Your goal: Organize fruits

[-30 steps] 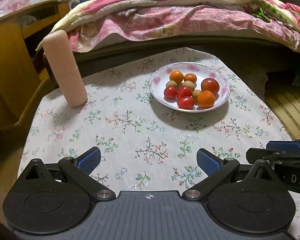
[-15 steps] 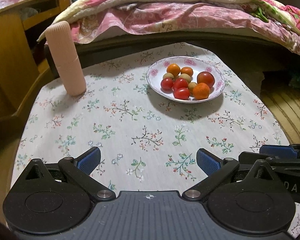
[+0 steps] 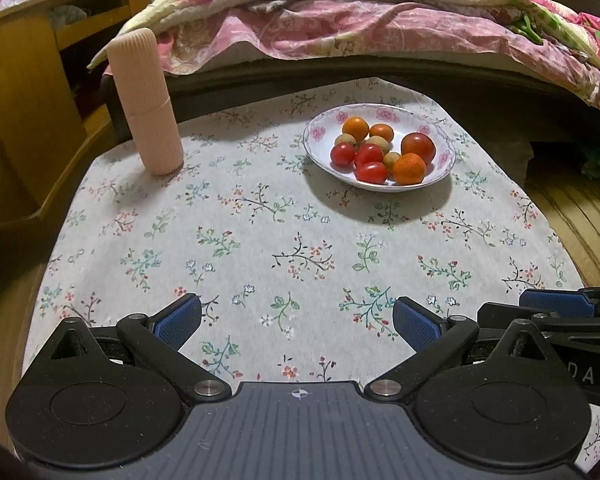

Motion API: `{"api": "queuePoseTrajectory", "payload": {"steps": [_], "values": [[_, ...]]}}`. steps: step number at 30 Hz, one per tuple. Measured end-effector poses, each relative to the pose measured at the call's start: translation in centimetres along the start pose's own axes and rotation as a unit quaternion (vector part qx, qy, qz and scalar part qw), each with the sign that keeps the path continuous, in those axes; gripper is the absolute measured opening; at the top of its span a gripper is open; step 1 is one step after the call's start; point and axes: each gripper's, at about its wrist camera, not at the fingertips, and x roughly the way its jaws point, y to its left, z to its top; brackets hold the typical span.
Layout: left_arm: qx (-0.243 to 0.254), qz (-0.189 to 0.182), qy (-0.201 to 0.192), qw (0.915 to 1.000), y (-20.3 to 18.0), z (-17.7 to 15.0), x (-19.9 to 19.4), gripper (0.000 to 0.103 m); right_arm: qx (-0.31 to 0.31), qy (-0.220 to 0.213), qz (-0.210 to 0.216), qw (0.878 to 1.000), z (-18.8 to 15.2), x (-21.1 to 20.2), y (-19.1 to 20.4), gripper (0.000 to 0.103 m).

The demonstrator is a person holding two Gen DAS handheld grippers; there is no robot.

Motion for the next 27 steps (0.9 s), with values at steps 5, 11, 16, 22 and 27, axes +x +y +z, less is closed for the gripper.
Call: {"api": "queuePoseTrajectory", "payload": {"steps": [5, 11, 16, 22, 27], "values": [[0.001, 0.001, 0.004, 1.0000, 0.0, -0.3, -0.1, 0.103, -0.003, 0.003, -0.001, 1.000, -0.3, -0.1, 0.1, 0.040], [0.005, 0.002, 0.006, 1.0000, 0.0, -0.6, -0.2, 0.103, -0.004, 0.005, -0.002, 1.000, -0.7, -0.1, 0.2, 0.040], [0.005, 0.002, 0.006, 1.0000, 0.0, -0.7, -0.2, 0.103, -0.004, 0.005, -0.002, 1.000, -0.8, -0.1, 0.2, 0.040], [0.006, 0.003, 0.006, 1.0000, 0.0, -0.8, -0.3, 0.103, -0.004, 0.006, -0.003, 1.000, -1.0, -0.1, 0.2, 0.040], [0.006, 0.004, 0.006, 1.0000, 0.0, -0.8, -0.3, 0.103, -0.004, 0.007, -0.004, 1.000, -1.1, -0.1, 0.3, 0.040]]}}
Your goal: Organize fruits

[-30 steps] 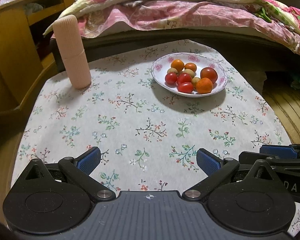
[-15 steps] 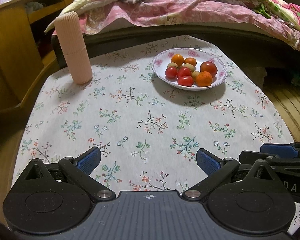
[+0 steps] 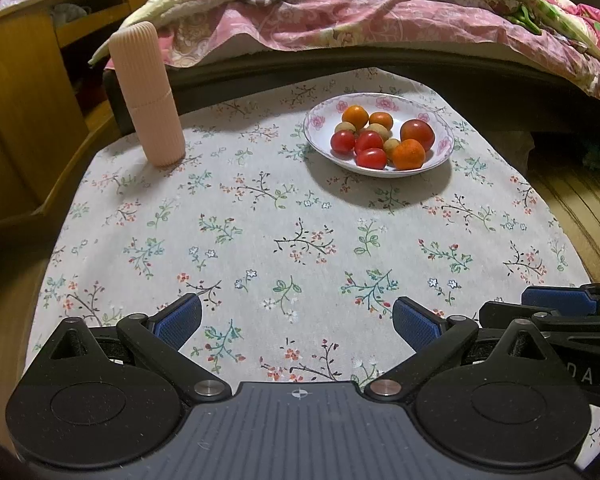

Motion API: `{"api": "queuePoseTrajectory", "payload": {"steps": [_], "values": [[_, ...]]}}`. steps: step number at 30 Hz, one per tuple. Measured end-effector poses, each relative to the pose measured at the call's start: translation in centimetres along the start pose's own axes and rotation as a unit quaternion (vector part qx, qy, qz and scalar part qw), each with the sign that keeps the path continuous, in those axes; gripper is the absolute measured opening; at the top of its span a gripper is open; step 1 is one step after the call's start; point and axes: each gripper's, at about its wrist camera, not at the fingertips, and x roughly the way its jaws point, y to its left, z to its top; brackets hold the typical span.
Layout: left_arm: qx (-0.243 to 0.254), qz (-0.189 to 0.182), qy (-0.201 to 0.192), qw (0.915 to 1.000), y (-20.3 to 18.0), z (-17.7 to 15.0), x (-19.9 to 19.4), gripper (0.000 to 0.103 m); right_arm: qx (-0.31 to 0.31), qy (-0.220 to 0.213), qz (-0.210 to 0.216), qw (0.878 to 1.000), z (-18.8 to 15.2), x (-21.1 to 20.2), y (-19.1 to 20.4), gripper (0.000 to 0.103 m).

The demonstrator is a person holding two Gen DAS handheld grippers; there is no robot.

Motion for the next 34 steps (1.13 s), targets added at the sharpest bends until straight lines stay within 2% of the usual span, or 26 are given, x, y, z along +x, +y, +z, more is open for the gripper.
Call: {"api": "queuePoseTrajectory", "payload": {"steps": [34], "values": [[0.005, 0.003, 0.003, 1.0000, 0.14, -0.25, -0.10, 0.102, -0.001, 0.004, 0.000, 1.000, -0.22, 0.17, 0.15, 0.040]]}}
